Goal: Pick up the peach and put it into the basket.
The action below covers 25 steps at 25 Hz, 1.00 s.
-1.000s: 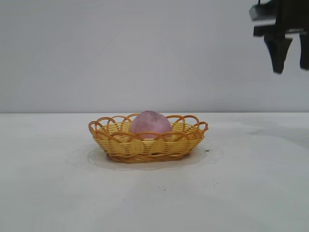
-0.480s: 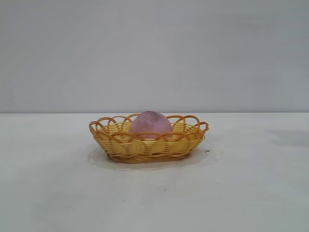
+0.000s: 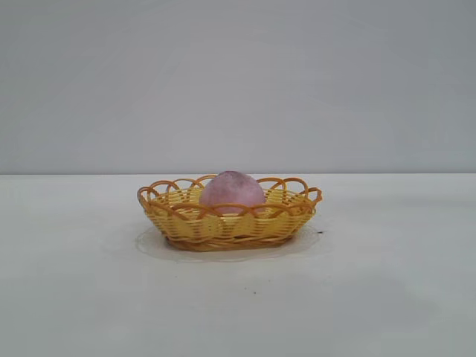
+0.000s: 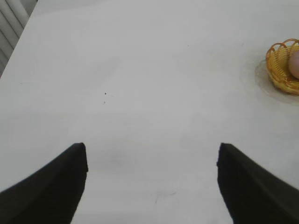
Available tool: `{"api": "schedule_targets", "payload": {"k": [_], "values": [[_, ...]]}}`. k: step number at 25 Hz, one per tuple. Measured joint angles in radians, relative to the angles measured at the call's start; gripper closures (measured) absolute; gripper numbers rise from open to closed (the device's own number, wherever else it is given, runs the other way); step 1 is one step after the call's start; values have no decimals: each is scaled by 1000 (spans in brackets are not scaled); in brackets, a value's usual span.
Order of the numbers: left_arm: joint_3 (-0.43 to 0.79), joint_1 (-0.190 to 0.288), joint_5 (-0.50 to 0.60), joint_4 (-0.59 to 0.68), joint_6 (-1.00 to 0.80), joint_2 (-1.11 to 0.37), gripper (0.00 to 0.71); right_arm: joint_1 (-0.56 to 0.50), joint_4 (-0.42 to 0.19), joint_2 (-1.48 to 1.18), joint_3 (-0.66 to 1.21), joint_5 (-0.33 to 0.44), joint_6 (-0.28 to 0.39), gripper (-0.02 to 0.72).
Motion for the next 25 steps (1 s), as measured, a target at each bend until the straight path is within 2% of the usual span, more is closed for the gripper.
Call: {"api": "schedule_targets", "payload": {"k": [3, 11, 14, 19, 21, 25], "values": [[0, 0, 0, 0, 0, 0, 161, 0, 15, -173, 132, 0, 0, 283], [0, 0, 0, 0, 0, 0, 161, 0, 118, -667, 436, 12, 0, 283], [0, 0, 0, 0, 0, 0, 161, 0, 106, -813, 523, 16, 19, 283], [0, 0, 0, 0, 0, 0, 161, 0, 21, -962, 628, 15, 144, 283], [0, 0, 0, 0, 0, 0, 161, 0, 19, -991, 648, 1, 153, 283], [0, 0, 0, 0, 0, 0, 161, 0, 23, -1014, 672, -79, 155, 283]]}}
